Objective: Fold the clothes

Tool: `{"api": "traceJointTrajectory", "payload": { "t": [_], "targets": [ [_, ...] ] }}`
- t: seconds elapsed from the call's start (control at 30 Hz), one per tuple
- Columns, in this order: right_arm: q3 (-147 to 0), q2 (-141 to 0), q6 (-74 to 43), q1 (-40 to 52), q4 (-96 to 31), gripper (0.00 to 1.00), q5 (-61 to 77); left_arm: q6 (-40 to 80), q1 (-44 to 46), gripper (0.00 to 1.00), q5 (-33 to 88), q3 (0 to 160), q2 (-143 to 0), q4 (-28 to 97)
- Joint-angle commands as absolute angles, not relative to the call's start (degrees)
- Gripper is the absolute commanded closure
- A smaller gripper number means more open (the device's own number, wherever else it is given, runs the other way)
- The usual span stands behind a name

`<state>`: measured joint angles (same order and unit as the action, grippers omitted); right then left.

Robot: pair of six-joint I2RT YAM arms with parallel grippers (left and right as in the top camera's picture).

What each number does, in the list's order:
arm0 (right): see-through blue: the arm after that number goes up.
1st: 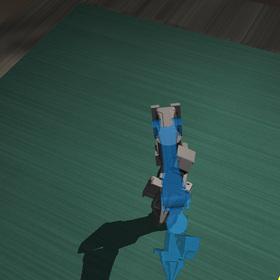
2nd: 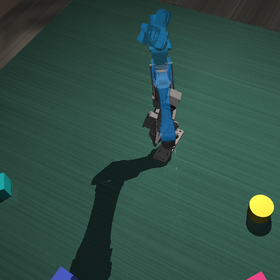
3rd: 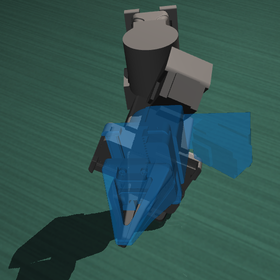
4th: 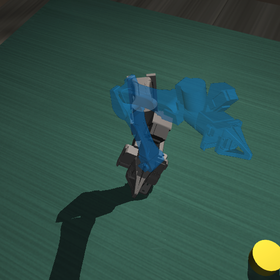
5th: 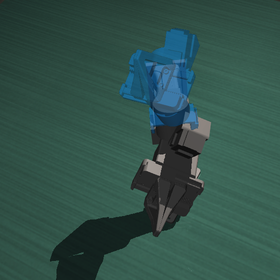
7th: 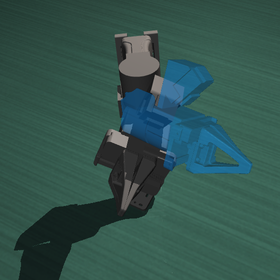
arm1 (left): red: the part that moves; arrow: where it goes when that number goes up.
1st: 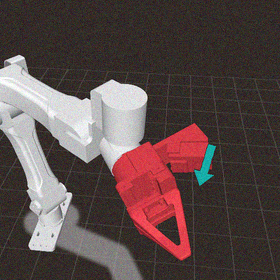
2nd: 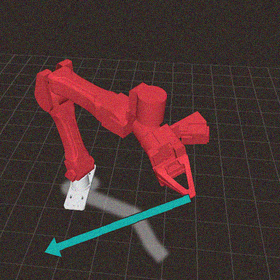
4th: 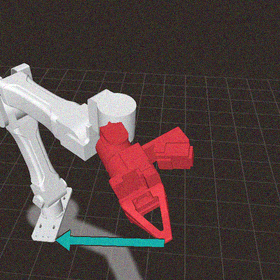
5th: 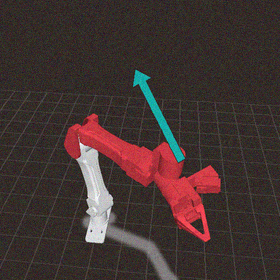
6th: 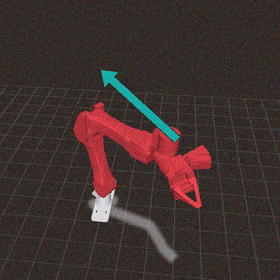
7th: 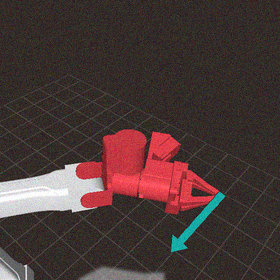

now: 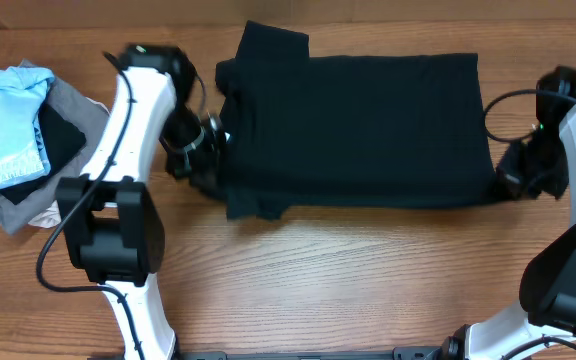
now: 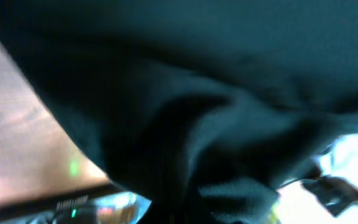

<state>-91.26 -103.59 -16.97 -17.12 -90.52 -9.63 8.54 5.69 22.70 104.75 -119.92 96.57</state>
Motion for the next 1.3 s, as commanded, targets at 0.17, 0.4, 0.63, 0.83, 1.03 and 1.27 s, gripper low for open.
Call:
{"api": "traceJointTrajectory", "payload": {
  "t": [0.17,0.4,0.63,0.83,1.03,1.27],
  "targets": [
    [-84.9,-103.2,-23.0,-25.2,-90.8,0.96,-16.8,7.4,7.4,0.96,17.5,85.1,-113.6,92.0],
    [-84.6,-102.5,-23.0,-27.4,-91.4,0.96,-15.4,12.9,7.7,0.96,17.8,73.5,-100.7,85.1],
    [-84.6,-101.3,-23.0,-27.4,-90.1,0.96,-15.2,17.6,8.8,0.96,20.7,61.4,-88.0,77.0],
    [-84.6,-101.3,-22.1,-27.3,-86.6,0.96,-10.5,22.3,8.8,0.95,21.1,60.3,-87.0,62.2],
    [-84.6,-101.3,-19.1,-27.3,-82.2,0.96,-6.9,31.6,8.8,0.93,22.7,60.3,-87.0,46.8],
    [-84.6,-101.5,-19.0,-26.7,-75.9,0.96,-4.5,33.5,8.8,0.87,23.3,60.2,-87.9,35.0]
  ]
}}
